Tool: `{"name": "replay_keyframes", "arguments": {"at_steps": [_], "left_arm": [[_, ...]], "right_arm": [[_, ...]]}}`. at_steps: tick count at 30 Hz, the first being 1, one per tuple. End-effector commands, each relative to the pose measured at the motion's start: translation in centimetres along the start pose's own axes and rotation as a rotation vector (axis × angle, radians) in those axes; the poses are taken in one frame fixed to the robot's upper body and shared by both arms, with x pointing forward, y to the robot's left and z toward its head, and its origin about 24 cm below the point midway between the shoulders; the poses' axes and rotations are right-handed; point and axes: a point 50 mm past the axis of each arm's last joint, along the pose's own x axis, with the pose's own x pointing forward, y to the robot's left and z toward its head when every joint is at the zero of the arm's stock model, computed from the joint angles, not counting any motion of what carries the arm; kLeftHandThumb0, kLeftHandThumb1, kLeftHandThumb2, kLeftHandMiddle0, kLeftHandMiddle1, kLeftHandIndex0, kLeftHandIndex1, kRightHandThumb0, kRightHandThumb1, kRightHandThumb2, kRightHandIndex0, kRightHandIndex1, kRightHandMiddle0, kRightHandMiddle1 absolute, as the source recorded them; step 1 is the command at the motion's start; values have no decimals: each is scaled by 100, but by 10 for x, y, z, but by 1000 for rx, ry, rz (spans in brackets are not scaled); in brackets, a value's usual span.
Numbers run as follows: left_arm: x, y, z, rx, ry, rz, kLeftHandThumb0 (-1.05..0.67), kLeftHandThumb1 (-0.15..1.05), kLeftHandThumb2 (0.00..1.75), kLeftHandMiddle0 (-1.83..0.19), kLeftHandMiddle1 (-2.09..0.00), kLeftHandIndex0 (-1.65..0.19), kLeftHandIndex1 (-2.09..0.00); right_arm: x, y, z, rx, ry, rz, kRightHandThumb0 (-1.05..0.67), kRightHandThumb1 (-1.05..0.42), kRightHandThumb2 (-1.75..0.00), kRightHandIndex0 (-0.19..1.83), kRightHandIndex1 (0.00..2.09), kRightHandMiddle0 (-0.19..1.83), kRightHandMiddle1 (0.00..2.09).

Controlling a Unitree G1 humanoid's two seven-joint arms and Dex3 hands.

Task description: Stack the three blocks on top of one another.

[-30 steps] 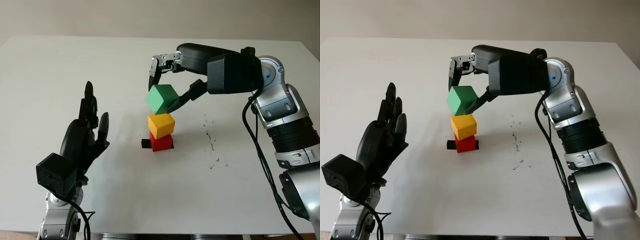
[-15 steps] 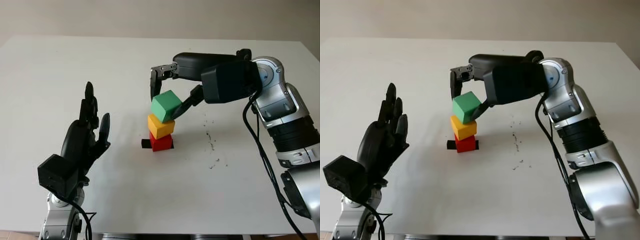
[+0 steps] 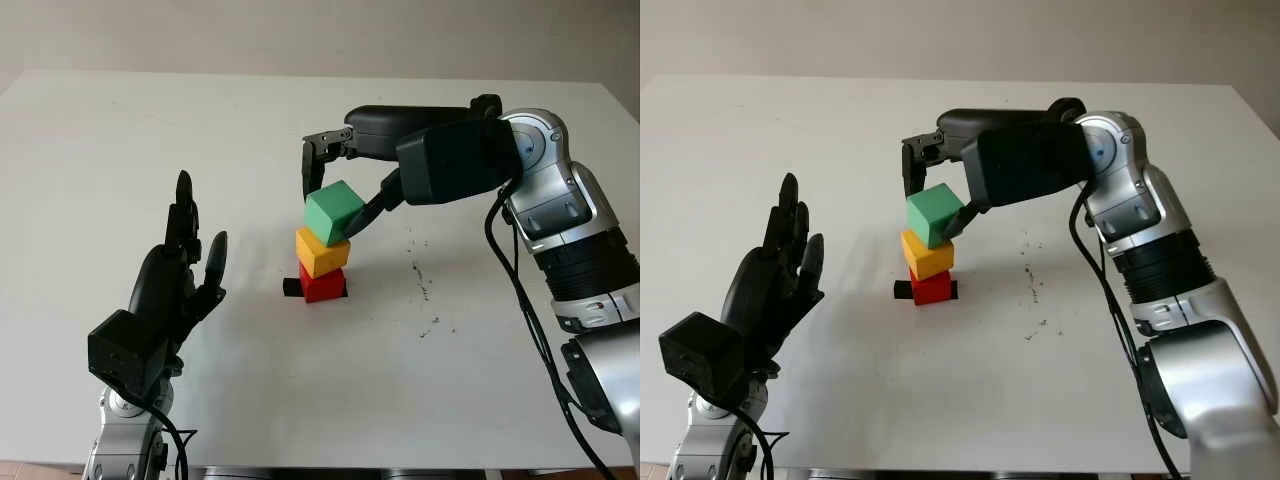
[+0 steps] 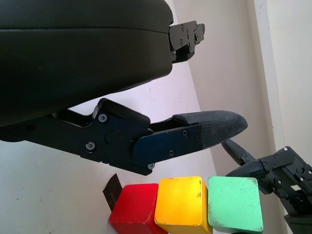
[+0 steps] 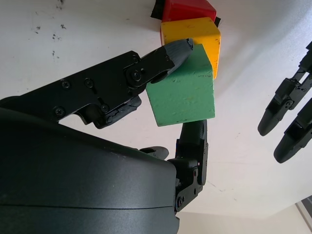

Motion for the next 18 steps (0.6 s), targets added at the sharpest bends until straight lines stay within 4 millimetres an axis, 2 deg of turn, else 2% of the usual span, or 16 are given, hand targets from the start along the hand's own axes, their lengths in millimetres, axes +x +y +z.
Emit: {"name": "replay_keyframes", "arguments": {"at_steps": [1, 18], "left_arm": [[-1, -1, 0, 1, 2, 2, -81, 105, 64, 19, 0, 19, 0], [-3, -2, -2, -3, 3, 4, -82, 105, 61, 19, 0, 19, 0]], "right_arm": [[-1, -5, 6, -11, -20, -14, -44, -98, -5, 35, 4, 31, 158], [0, -3, 6, 7, -51, -32, -47, -98, -5, 37, 6, 30, 164]]}}
